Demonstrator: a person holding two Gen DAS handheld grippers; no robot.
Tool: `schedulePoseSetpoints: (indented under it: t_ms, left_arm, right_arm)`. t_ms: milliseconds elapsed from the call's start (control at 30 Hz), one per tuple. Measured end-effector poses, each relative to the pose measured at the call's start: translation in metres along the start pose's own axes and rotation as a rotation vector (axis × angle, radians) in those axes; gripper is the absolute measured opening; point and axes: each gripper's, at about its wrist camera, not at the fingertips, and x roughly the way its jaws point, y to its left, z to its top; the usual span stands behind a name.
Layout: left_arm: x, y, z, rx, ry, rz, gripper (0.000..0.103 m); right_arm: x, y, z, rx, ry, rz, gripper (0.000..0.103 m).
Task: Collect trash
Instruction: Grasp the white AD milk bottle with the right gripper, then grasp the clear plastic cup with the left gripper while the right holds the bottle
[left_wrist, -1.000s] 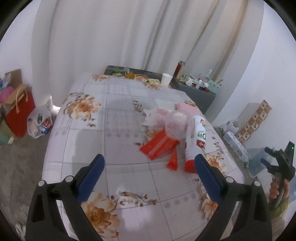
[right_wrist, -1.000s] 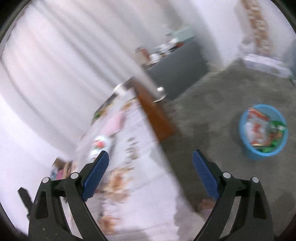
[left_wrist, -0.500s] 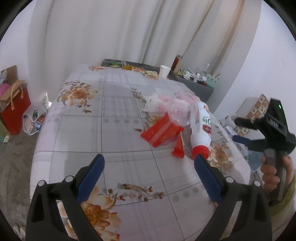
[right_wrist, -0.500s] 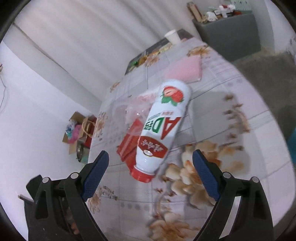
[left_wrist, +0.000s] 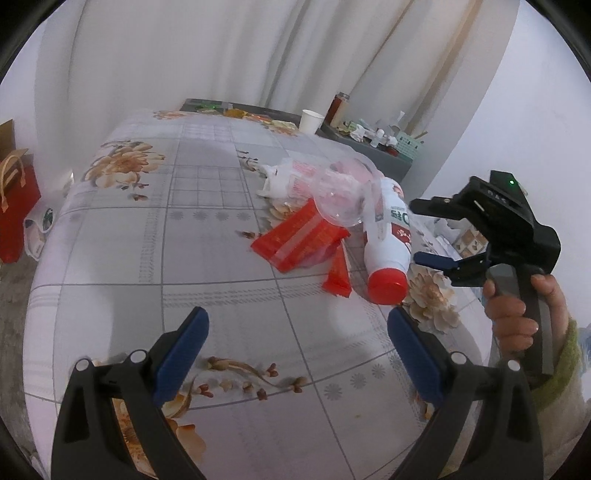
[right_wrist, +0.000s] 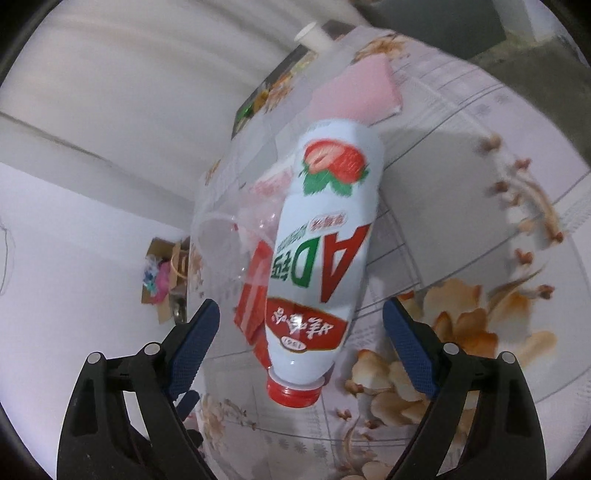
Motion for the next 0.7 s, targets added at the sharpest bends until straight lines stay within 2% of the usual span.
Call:
schedulePoseSetpoints:
  t_ms: [100,300,467,700]
  left_arm:
    - [0.002,0.001,0.000,-0.007,0.005,0.000,0.095]
    - [0.001,0.001,0.000,-0.016,0.002,-0.008,0.095]
    - [0.001,-0.004,0.008,-0.049,-0.009,-0.058,0.095]
    - [0.012,-0.033,0.031,0.021,-0.023,-0.088,0.096]
  right_arm:
    - [0.009,0.005,-0.003,-0.018,0.021,-0.004,0.080]
    - [0.026,0.004,-0.006,-0.008,0.053,-0.015,0.056]
    - [0.023,0.001,-0.010,-0.001,0.037,0.000,0.054]
    - [-0.004,-0.011,-0.017,-0.054,0.012,-0.037,0.054]
